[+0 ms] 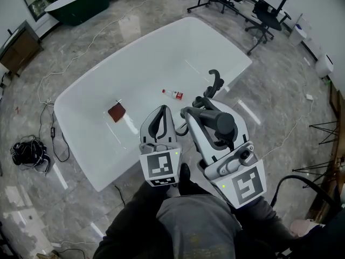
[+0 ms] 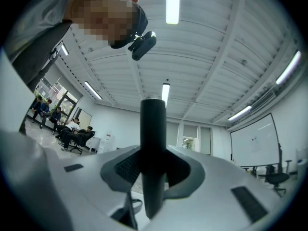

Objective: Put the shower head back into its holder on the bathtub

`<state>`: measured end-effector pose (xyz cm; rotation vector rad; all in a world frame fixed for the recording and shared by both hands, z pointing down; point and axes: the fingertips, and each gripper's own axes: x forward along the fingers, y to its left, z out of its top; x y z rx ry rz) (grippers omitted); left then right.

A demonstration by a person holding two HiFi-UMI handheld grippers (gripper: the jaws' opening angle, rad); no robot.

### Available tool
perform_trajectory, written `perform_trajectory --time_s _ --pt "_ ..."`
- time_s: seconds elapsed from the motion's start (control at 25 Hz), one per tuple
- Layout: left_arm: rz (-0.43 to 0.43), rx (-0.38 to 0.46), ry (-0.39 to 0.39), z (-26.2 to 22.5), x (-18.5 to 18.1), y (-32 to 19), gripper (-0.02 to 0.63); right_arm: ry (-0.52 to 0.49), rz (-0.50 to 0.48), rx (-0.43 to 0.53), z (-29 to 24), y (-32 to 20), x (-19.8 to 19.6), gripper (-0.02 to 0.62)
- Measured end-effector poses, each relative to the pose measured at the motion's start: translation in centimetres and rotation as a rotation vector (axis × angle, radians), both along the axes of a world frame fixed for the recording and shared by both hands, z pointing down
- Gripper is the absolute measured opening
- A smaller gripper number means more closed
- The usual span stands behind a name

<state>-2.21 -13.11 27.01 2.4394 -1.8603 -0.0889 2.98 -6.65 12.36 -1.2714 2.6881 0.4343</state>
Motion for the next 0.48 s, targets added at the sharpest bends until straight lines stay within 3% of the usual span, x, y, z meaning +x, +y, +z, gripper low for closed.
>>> perform_trajectory --time_s 0.48 --pt "-0.004 -0.013 0.001 0.22 -0.58 -0.30 0.003 0.008 0.001 -0.026 0.72 -0.64 -0.44 0.124"
